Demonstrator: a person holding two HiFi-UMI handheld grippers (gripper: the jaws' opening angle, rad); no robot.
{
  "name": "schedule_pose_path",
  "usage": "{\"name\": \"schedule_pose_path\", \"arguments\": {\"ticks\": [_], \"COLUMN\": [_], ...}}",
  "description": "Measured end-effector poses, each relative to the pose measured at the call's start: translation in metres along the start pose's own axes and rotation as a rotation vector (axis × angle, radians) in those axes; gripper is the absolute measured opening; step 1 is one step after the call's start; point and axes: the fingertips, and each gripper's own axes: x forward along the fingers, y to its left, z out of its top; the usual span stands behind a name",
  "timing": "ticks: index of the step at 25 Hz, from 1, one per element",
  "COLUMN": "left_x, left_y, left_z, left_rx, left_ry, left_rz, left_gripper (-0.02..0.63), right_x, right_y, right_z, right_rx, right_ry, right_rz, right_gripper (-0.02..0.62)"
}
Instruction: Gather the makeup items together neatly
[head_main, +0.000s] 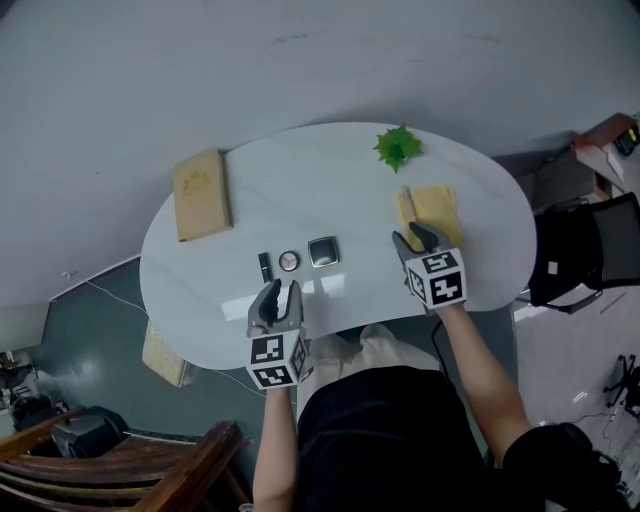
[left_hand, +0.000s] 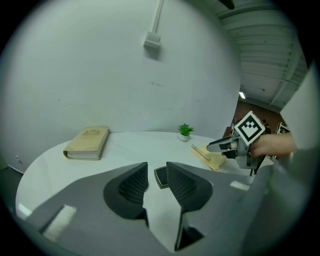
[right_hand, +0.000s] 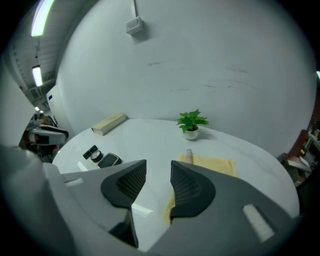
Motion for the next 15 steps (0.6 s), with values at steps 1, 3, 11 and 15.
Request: {"name": "schedule_pose_path", "arguments": {"ticks": [1, 3, 11, 15], "left_x": [0.0, 0.0, -0.002, 0.0], "left_y": [-0.002, -0.006, -0.01, -0.011], "left_z": [0.0, -0.002, -0.003, -0.004], "left_rx": [0.006, 0.018, 0.035, 0.043], "left_ry": [0.002, 0.011, 0.033, 0.044], "left_rz": [-0.003, -0.008, -0.009, -0.006], "left_gripper": [0.115, 0.115, 0.114, 0.112], "right_x": [0.004, 0.011, 0.035, 0.043], "right_y": [-0.007, -0.019, -0.049, -0.056], "right_z": [-0.002, -0.006, -0.021, -0.024], "right_rx": [0.002, 0.008, 0.033, 0.047], "right_ry": [0.01, 0.03, 0.093, 0.117], "right_rz": [-0.017, -0.045, -0.101, -0.107], "right_gripper": [0.16, 0.16, 0.153, 0.149]}}
